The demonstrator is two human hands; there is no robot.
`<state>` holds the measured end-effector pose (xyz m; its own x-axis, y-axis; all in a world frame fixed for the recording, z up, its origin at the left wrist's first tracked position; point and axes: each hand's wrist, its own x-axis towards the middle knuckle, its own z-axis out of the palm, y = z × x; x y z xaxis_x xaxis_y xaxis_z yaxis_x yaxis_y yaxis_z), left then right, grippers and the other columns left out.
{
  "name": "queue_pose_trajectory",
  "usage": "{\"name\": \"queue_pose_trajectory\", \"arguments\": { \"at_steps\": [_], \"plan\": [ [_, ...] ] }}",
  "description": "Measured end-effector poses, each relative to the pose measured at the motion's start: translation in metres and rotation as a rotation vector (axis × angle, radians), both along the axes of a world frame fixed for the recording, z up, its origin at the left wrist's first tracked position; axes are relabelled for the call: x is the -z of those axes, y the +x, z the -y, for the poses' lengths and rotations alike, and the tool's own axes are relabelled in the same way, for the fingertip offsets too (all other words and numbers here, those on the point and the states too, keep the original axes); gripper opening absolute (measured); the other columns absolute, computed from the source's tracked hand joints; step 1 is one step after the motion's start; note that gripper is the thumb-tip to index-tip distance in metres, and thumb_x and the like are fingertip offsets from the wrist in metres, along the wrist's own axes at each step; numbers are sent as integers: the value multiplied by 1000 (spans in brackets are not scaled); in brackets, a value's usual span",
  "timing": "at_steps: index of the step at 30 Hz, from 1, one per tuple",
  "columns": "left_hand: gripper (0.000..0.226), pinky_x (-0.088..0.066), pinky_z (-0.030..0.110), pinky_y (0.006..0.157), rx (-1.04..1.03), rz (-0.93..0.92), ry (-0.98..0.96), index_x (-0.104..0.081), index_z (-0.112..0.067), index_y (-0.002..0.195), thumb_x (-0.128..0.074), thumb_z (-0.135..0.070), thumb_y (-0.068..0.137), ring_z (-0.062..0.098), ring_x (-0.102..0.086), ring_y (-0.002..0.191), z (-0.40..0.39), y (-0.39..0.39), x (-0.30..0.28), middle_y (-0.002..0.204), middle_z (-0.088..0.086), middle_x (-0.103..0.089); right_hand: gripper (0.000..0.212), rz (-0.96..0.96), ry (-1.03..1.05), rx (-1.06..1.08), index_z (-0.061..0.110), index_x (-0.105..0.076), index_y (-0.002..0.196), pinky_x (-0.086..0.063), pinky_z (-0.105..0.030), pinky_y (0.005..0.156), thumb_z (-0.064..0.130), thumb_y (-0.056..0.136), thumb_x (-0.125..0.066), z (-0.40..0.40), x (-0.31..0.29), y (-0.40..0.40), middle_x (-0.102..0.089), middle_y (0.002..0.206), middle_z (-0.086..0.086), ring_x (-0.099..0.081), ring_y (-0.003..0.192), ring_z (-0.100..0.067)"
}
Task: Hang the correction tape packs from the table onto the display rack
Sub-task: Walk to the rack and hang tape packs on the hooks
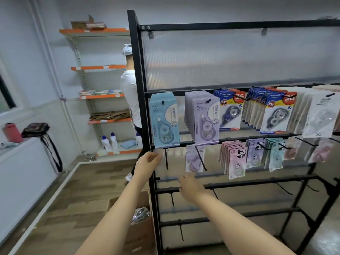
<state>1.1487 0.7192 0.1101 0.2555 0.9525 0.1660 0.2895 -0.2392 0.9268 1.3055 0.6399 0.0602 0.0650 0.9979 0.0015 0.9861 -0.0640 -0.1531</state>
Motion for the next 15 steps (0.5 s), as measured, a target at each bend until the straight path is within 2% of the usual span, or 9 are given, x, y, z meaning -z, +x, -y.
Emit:
{"name": "queue_pose_trajectory", "arguments": {
  "at_steps": [3, 5, 7, 8, 12, 15],
  "plan": [
    [21, -46, 26, 78, -52, -419, 135, -67, -18, 104, -57, -34, 94, 15, -63, 96, 20, -24, 22, 102, -4, -69, 32, 8, -83, -92, 3, -49, 128, -45, -37, 94, 6, 97, -39, 10, 2, -23, -52, 130, -16, -49, 119, -30],
    [26, -46, 29, 78, -90, -738, 213, -65, -17, 107, -53, -36, 95, 19, -62, 100, 38, -46, 35, 109, -1, -68, 30, 16, -132, -186, 3, -52, 124, -46, -37, 87, 4, 96, -41, 13, 4, -50, -54, 126, -17, -52, 115, -32],
    [29, -46, 34, 83, -128, -1021, 212, -61, -16, 115, -48, -35, 97, 24, -59, 108, 61, -75, 41, 118, 4, -62, 27, 22, -145, -276, 5, -54, 118, -45, -37, 79, 3, 93, -44, 16, 5, -86, -55, 123, -16, -53, 111, -32],
    [29, -46, 36, 86, -151, -1131, 194, -58, -15, 118, -47, -33, 98, 25, -56, 113, 73, -93, 43, 123, 6, -59, 27, 44, -153, -329, 5, -53, 118, -44, -37, 81, 3, 93, -46, 18, 5, -107, -53, 124, -16, -51, 113, -32],
    [32, -43, 37, 93, -312, -1413, 112, -53, -9, 123, -46, -26, 97, 29, -49, 121, 134, -188, 39, 129, 11, -52, 36, 86, -60, -589, 3, -45, 130, -38, -39, 99, 10, 94, -47, 35, -10, -211, -46, 134, -16, -41, 126, -31],
    [35, -40, 38, 95, -461, -1509, -17, -51, -7, 128, -43, -23, 98, 30, -47, 122, 193, -271, 29, 131, 13, -51, 36, 108, 36, -774, 3, -43, 130, -38, -38, 99, 7, 94, -44, 62, -18, -305, -46, 134, -15, -41, 125, -30]
  ]
}}
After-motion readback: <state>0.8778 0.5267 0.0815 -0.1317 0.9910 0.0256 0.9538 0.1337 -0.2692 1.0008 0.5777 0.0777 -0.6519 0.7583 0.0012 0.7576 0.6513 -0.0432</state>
